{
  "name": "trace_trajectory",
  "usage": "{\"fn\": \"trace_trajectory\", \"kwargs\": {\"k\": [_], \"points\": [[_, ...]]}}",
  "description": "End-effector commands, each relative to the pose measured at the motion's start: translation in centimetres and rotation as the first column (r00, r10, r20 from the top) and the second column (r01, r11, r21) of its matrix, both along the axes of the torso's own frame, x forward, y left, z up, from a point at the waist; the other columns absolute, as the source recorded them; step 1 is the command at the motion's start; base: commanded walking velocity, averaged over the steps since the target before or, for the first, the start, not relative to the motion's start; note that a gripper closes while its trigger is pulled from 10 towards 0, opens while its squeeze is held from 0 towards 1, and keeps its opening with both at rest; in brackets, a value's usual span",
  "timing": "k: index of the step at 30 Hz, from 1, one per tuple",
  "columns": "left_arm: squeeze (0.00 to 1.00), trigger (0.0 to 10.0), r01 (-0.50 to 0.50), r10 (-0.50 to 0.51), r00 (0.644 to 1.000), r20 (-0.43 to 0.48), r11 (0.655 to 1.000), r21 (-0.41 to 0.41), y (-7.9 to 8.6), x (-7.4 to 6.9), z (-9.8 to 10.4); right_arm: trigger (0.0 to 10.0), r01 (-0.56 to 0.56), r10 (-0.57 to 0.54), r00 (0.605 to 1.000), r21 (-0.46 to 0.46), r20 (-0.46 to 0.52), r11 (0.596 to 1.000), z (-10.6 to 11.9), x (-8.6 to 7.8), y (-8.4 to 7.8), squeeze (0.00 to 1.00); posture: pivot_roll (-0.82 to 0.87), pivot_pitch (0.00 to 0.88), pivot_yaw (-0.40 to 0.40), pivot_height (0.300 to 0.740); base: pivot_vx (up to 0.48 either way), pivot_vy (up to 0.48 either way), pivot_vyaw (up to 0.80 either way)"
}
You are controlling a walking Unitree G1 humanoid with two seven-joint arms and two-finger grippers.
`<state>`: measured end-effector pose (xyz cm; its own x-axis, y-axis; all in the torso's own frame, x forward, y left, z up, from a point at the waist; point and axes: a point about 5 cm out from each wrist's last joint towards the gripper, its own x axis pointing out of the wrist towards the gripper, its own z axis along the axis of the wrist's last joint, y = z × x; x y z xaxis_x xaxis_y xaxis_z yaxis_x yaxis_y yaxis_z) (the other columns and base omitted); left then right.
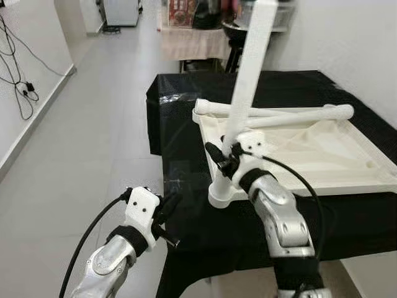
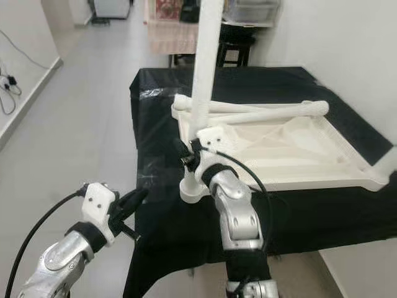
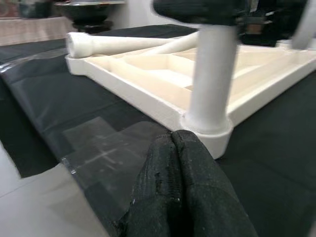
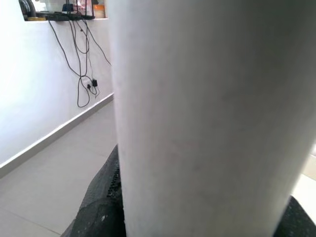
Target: Building children table
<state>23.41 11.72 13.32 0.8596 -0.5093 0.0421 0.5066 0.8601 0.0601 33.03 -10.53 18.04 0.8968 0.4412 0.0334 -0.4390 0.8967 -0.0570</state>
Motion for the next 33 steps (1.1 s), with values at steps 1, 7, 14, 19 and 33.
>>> {"fn": "trace_trajectory", "kwargs": {"k": [1,7,14,19,33], "points": [[0.0,10.0,-0.004,0.004,1.0,-0.01,1.0,-0.003,0.0,0.0,-0.3,2.5,0.046,-0.053,0.995,-0.079,-0.088,0.996,-2.1,0.4,-0.9,0.0,0.02,0.051,-0.067,0.74,0.0,0.0,0.0],[0.0,10.0,-0.008,0.008,1.0,-0.007,1.0,-0.004,-0.1,0.0,-0.2,10.0,-0.026,0.026,0.998,0.0,-0.062,1.0,0.1,0.6,0.3,1.0,0.01,0.053,-0.062,0.74,0.0,0.0,0.0],[0.0,10.0,-0.002,0.002,1.0,-0.007,1.0,-0.008,-0.1,0.2,-0.2,10.0,-0.565,0.572,0.819,-0.096,0.054,0.819,3.4,1.0,0.9,0.0,0.02,0.057,-0.062,0.74,0.0,0.0,0.0],[0.0,10.0,-0.008,0.007,1.0,-0.004,1.0,-0.008,0.0,0.2,-0.1,10.0,-0.709,0.713,0.701,-0.115,-0.003,0.696,3.4,1.2,0.6,0.0,0.02,0.056,-0.067,0.74,0.0,0.0,0.0],[0.0,10.0,-0.01,0.01,1.0,-0.002,1.0,-0.006,0.1,0.1,-0.1,0.0,-0.789,0.781,0.61,-0.018,-0.137,0.614,1.4,2.6,-1.2,0.0,0.03,0.063,-0.066,0.74,0.0,0.0,0.0]]}}
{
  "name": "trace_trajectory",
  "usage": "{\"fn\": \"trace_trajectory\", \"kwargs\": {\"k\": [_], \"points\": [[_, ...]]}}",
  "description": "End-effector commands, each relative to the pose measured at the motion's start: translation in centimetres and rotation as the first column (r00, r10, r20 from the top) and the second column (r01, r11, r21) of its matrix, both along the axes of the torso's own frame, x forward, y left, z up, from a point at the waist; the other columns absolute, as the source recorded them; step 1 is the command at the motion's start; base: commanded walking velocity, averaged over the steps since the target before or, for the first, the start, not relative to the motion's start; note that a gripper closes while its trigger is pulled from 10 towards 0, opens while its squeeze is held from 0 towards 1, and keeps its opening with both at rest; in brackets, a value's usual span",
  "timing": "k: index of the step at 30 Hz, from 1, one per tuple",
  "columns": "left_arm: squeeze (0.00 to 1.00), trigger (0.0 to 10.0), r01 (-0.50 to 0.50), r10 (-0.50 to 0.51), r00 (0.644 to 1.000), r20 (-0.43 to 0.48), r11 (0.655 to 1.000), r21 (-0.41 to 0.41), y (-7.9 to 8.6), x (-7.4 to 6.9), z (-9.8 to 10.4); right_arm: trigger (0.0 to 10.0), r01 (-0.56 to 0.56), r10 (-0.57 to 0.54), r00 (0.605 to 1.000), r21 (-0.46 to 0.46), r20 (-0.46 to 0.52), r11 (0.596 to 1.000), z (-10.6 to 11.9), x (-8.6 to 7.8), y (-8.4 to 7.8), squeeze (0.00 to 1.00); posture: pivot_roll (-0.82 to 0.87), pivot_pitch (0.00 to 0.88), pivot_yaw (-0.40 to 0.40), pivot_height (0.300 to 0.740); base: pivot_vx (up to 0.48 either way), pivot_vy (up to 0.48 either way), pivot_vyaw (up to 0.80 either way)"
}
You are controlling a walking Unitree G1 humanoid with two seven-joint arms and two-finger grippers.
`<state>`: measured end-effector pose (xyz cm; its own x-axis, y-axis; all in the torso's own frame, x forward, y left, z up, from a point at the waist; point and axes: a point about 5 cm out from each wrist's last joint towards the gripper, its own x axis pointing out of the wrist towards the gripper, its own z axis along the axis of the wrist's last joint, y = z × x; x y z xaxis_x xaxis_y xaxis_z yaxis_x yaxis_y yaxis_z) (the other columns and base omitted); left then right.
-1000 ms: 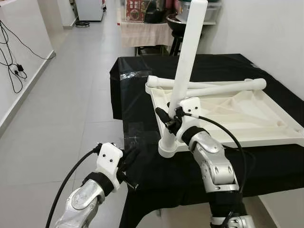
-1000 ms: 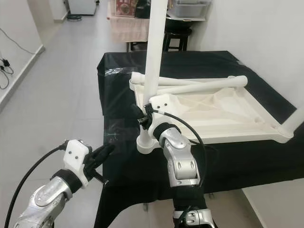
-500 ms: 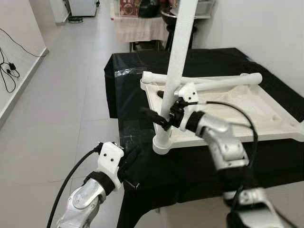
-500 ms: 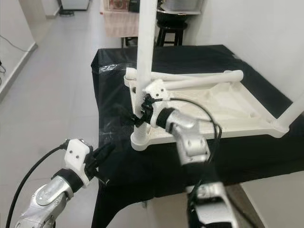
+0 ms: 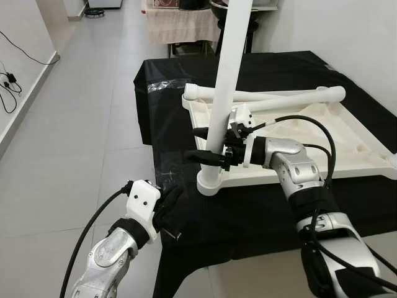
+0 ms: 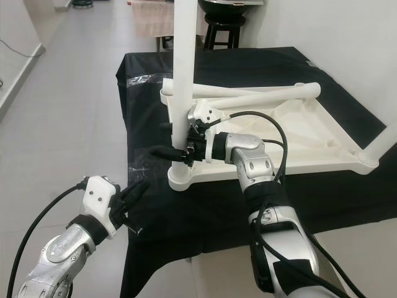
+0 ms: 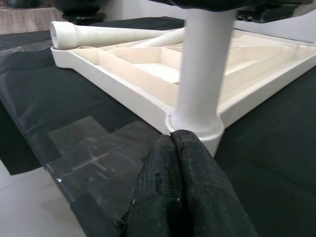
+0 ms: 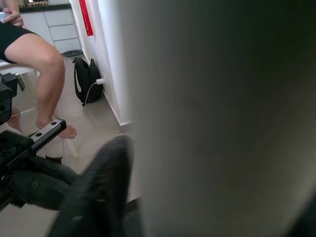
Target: Building children table
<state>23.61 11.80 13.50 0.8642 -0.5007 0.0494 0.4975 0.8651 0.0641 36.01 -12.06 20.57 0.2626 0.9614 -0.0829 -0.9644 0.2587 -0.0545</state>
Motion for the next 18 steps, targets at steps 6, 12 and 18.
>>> {"fn": "trace_trajectory", "kwargs": {"k": [6,12,18], "points": [[0.0,10.0,0.001,-0.001,1.0,-0.012,1.0,-0.006,0.0,-0.1,-0.2,0.0,-0.048,0.049,0.998,0.004,-0.033,0.999,-1.2,-0.4,-0.2,0.0,0.03,0.065,-0.061,0.74,0.0,0.0,0.0],[0.0,10.0,0.002,-0.002,1.0,-0.013,1.0,-0.004,0.0,-0.1,-0.2,0.0,0.35,-0.351,0.936,-0.086,0.005,0.933,-3.9,-0.5,-2.1,0.0,0.03,0.069,-0.065,0.74,0.0,0.0,0.0],[0.0,10.0,0.0,0.0,1.0,-0.013,1.0,-0.003,0.2,0.0,-0.2,0.0,0.745,-0.749,0.644,-0.096,-0.154,0.66,-6.5,-2.7,-0.6,0.0,0.02,0.087,-0.056,0.74,0.0,0.0,0.0]]}}
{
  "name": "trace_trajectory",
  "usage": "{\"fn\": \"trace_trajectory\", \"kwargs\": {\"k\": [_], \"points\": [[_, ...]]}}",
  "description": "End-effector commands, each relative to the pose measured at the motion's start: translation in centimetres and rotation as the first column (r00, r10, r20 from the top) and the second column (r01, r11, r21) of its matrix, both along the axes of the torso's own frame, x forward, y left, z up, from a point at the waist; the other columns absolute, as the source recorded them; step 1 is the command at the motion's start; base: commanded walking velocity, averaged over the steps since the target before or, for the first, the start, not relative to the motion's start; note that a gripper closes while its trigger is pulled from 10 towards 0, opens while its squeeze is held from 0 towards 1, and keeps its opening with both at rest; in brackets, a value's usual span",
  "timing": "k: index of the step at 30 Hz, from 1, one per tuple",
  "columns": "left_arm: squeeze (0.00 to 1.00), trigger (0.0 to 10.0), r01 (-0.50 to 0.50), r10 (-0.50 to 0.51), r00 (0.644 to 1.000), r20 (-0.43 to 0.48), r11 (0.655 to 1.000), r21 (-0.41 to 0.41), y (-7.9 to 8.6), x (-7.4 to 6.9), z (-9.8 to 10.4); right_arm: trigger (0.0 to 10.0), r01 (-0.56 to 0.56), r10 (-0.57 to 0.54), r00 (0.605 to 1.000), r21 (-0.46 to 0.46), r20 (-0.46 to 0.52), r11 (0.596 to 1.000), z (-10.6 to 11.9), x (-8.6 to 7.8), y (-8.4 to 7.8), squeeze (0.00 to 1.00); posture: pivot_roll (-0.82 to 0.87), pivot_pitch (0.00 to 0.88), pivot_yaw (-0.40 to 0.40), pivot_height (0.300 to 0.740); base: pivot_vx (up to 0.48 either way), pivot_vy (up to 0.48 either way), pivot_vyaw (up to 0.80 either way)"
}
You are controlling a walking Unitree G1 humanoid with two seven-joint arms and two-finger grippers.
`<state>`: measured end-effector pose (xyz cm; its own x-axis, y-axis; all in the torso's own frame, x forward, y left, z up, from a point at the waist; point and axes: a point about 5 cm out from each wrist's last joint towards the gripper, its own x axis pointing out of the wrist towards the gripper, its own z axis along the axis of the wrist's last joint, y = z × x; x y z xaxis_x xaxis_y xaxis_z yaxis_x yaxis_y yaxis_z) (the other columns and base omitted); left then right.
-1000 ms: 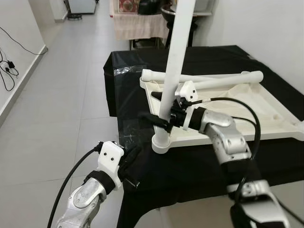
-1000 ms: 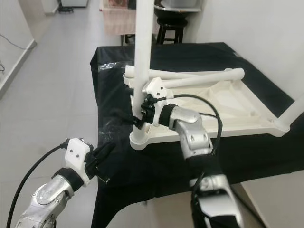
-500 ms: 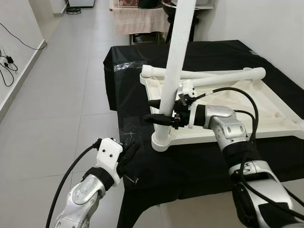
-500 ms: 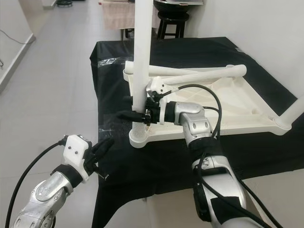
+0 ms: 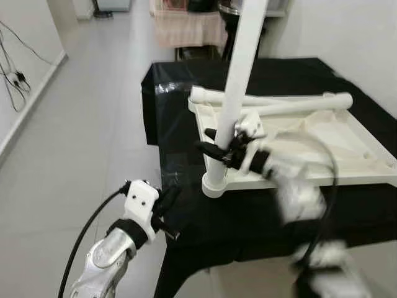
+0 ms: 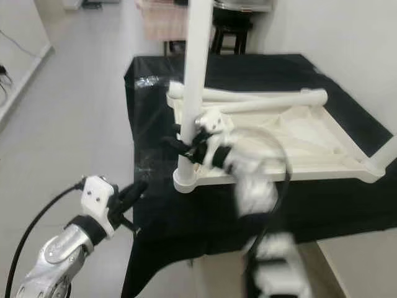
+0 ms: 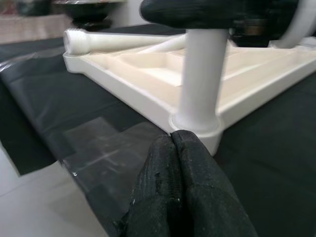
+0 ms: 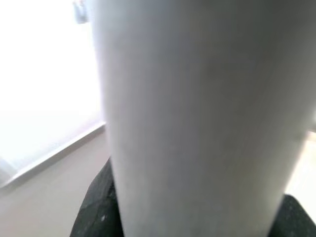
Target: Building children table
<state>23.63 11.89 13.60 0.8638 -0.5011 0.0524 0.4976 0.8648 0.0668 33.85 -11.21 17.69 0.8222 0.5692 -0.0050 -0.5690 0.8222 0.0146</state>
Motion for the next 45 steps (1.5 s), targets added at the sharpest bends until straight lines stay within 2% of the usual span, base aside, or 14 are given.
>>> {"fn": "trace_trajectory", "kwargs": {"k": [1,4,8,10,12,13,14,24,30,31,32,35,36,45], "points": [[0.0,10.0,0.004,-0.004,1.0,-0.02,1.0,-0.007,0.1,0.0,-0.3,0.0,0.228,-0.243,0.946,-0.093,-0.215,0.969,-3.7,-1.0,-1.0,0.0,0.0,0.07,-0.04,0.74,0.0,0.0,0.0],[0.0,10.0,0.009,-0.009,1.0,-0.022,1.0,-0.009,0.0,0.1,-0.3,0.0,0.252,-0.27,0.941,-0.11,-0.204,0.961,-3.6,-1.0,-0.8,0.0,0.01,0.07,-0.051,0.74,0.0,0.0,0.0],[0.0,10.0,0.025,-0.025,0.999,-0.022,1.0,-0.006,-0.2,0.1,-0.3,0.0,0.207,-0.226,0.964,-0.14,-0.141,0.968,-2.7,0.4,0.2,0.0,0.02,0.069,-0.061,0.74,0.0,0.0,0.0],[0.0,10.0,0.019,-0.019,1.0,-0.019,1.0,-0.007,-0.3,0.1,-0.3,10.0,0.194,-0.211,0.969,-0.139,-0.126,0.971,-2.0,1.4,0.9,0.0,0.03,0.065,-0.068,0.74,0.0,0.0,0.0],[0.0,10.0,0.023,-0.023,1.0,-0.02,1.0,-0.007,-0.3,0.1,-0.3,10.0,0.181,-0.193,0.974,-0.104,-0.115,0.978,-1.6,1.5,1.2,0.0,0.02,0.063,-0.069,0.74,0.0,0.0,0.0],[0.0,10.0,0.033,-0.034,0.999,-0.024,0.999,-0.009,-0.4,0.1,-0.3,10.0,0.174,-0.18,0.979,-0.069,-0.098,0.982,-1.1,1.6,1.2,0.59,0.02,0.063,-0.069,0.74,0.0,0.0,0.0],[0.0,10.0,0.047,-0.048,0.998,-0.032,0.999,-0.016,-0.3,0.1,-0.2,10.0,0.142,-0.144,0.986,-0.032,-0.081,0.989,-0.7,1.5,1.1,1.0,0.01,0.059,-0.068,0.74,0.0,0.0,0.0],[0.0,10.0,-0.062,0.06,0.998,-0.028,0.996,-0.058,1.2,1.1,0.4,10.0,0.161,-0.159,0.985,0.02,-0.066,0.987,-0.4,-1.3,-1.9,1.0,-0.01,0.054,-0.059,0.74,0.0,0.0,0.0],[0.0,10.0,-0.235,0.235,0.972,-0.021,0.972,-0.02,3.5,1.9,0.3,10.0,0.178,-0.178,0.981,-0.004,-0.076,0.984,-1.9,-3.3,-3.7,1.0,-0.02,0.045,-0.046,0.74,0.0,0.0,0.0],[0.0,10.0,-0.268,0.266,0.962,-0.068,0.963,-0.025,3.9,2.2,-0.2,10.0,0.207,-0.208,0.975,-0.019,-0.078,0.978,-2.5,-3.5,-4.1,0.54,-0.03,0.041,-0.042,0.74,0.0,0.0,0.0],[0.0,10.0,-0.285,0.281,0.954,-0.106,0.958,-0.023,4.1,2.3,-0.7,10.0,0.239,-0.24,0.967,-0.029,-0.084,0.971,-3.0,-3.6,-4.5,0.16,-0.02,0.036,-0.042,0.74,0.0,0.0,0.0],[0.0,10.0,-0.289,0.283,0.95,-0.132,0.957,-0.024,4.1,2.4,-1.1,10.0,0.276,-0.278,0.956,-0.027,-0.093,0.961,-3.5,-3.6,-4.9,0.16,-0.02,0.035,-0.043,0.74,0.0,0.0,0.0],[0.0,10.0,-0.286,0.281,0.949,-0.14,0.958,-0.016,4.1,2.4,-1.3,10.0,0.314,-0.314,0.944,-0.022,-0.101,0.949,-3.7,-3.7,-5.4,0.0,-0.02,0.032,-0.043,0.74,0.0,0.0,0.0],[0.0,10.0,-0.312,0.31,0.94,-0.141,0.95,0.013,3.8,2.2,-1.9,10.0,0.365,-0.368,0.925,-0.051,-0.097,0.93,-3.8,-4.6,-7.0,0.0,-0.04,0.029,-0.039,0.74,0.0,0.0,0.0]]}}
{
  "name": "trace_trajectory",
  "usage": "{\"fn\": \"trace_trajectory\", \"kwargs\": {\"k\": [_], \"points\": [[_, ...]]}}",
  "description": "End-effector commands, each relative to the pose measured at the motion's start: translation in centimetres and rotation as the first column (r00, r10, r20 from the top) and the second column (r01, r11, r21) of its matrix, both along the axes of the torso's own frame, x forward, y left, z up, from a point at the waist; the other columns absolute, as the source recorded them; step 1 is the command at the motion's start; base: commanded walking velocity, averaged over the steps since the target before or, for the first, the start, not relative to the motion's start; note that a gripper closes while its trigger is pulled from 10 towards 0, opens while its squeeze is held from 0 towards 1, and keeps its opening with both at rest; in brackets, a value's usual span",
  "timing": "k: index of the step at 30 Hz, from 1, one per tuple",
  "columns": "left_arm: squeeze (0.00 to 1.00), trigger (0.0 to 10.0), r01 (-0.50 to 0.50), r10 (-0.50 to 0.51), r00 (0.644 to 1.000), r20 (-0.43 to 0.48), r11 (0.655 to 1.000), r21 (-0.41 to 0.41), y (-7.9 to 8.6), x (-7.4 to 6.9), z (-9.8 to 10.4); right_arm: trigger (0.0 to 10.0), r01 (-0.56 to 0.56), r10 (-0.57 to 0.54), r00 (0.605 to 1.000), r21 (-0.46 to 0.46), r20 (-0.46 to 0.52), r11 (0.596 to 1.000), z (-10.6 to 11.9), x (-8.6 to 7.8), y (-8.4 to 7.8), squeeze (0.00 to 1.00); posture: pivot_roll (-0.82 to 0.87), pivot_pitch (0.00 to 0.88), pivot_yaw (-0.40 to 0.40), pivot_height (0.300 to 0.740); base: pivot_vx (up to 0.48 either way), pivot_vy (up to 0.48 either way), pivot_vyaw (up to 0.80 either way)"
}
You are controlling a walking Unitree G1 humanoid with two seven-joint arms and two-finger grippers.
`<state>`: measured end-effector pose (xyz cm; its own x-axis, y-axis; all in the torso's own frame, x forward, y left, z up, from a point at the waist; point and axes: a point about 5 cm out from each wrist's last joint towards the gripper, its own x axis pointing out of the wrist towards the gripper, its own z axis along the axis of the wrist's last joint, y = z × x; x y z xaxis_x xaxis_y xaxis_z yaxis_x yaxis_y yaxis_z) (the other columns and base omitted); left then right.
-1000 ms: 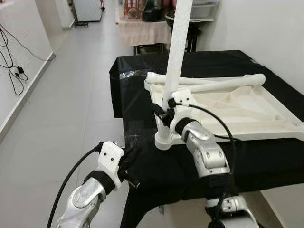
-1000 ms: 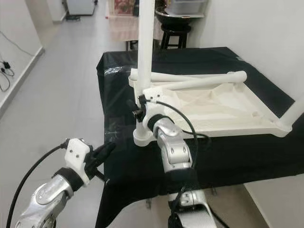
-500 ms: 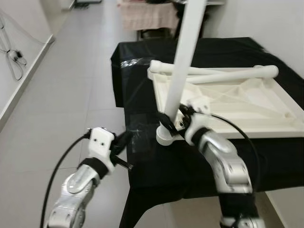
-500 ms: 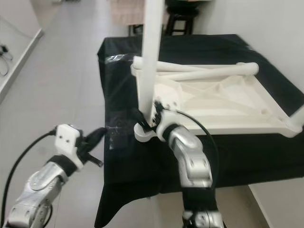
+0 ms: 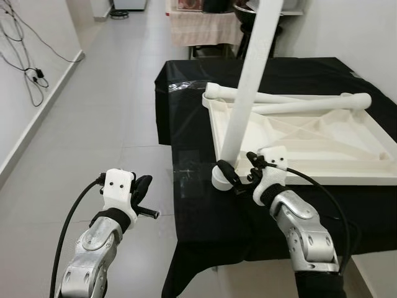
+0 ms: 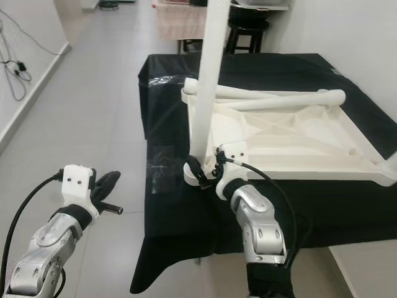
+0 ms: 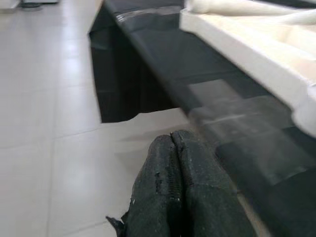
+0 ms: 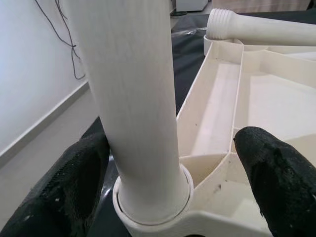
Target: Building children table
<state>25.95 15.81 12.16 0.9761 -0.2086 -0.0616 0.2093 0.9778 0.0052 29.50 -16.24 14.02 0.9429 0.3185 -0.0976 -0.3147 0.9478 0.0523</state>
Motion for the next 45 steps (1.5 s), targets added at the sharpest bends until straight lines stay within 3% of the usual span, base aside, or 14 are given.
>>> {"fn": "trace_trajectory", "kwargs": {"k": [1,7,13,35,45], "points": [[0.0,10.0,-0.017,0.017,1.0,-0.01,1.0,0.018,0.0,-0.1,-0.4,10.0,0.1,-0.101,0.995,-0.047,-0.006,0.994,-0.2,-0.8,-2.5,0.0,-0.03,0.026,-0.036,0.74,0.0,0.0,0.0],[0.0,10.0,-0.074,0.074,0.997,-0.003,0.997,0.028,0.8,0.0,-0.3,10.0,0.113,-0.113,0.994,-0.104,0.008,0.988,-0.3,-2.1,-3.0,0.0,-0.04,0.021,-0.027,0.74,0.0,0.0,0.0],[0.0,10.0,-0.054,0.056,0.998,-0.014,0.995,0.085,0.5,0.1,-0.5,10.0,0.102,-0.099,0.995,-0.144,0.023,0.984,-0.4,-1.7,-2.3,0.0,-0.04,0.032,-0.015,0.74,0.0,0.22,0.0],[0.0,10.0,-0.041,0.042,0.999,-0.008,0.994,0.098,0.2,0.4,-0.5,10.0,0.115,-0.113,0.993,-0.151,0.024,0.982,-0.2,-1.5,-2.6,0.0,-0.04,0.038,-0.022,0.74,0.0,0.48,0.0],[0.0,10.0,-0.025,0.026,1.0,-0.007,0.996,0.082,0.0,0.6,-0.4,10.0,0.057,-0.047,0.997,-0.151,0.064,0.987,0.8,-0.2,-1.0,0.0,-0.04,0.041,-0.026,0.74,0.0,0.48,0.0]]}}
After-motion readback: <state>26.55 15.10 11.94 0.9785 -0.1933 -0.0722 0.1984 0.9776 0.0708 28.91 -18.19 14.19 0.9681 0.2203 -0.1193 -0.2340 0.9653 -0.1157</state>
